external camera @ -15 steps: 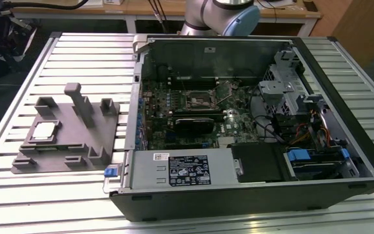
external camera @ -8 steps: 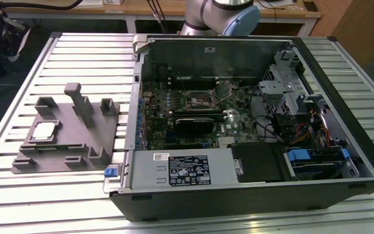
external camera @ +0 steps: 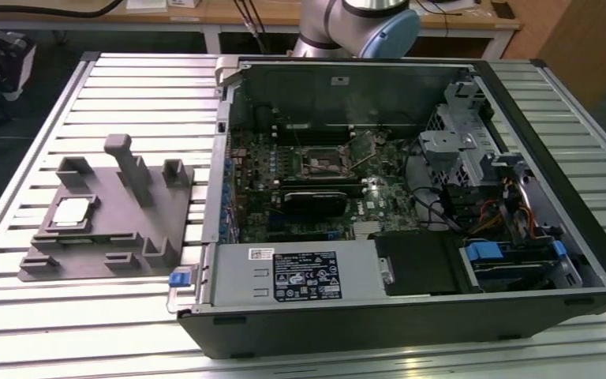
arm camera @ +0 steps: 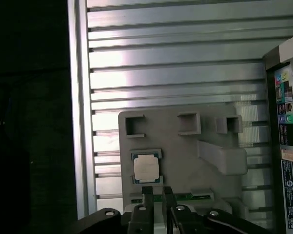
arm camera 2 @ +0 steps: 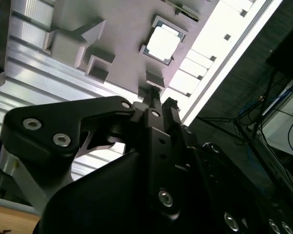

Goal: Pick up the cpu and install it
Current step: 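Pick up the cpu and move it towards the insertion slot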

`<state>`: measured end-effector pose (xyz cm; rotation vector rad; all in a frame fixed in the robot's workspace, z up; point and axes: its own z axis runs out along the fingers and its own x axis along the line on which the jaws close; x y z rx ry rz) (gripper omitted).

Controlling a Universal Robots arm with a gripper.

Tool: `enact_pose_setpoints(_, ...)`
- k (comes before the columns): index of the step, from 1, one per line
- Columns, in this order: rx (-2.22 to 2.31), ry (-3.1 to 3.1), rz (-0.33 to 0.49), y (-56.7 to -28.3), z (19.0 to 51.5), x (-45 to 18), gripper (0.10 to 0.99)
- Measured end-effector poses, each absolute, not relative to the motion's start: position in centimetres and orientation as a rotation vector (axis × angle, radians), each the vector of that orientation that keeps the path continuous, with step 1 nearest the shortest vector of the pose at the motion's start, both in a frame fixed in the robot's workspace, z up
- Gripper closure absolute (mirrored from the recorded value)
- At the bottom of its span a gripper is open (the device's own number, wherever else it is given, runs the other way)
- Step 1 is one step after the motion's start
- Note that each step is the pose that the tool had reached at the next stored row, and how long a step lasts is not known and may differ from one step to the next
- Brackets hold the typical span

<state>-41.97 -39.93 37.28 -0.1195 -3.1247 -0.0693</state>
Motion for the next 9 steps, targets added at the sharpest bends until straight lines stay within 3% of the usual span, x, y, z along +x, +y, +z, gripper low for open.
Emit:
enact_pose_setpoints(1,-0.12,-3.125,-0.069,-39.94,37.23,-41.98,0.855)
enact_pose_setpoints(3,-0.12,-3.125,-0.069,-39.95,37.09,-42.0,0.737)
enact_pose_setpoints(4,-0.118,-3.125,-0.069,-39.97,36.99,-42.04,0.737)
enact_pose_setpoints(9,-0.061,-3.125,-0.07,-40.12,36.33,-42.29,0.506)
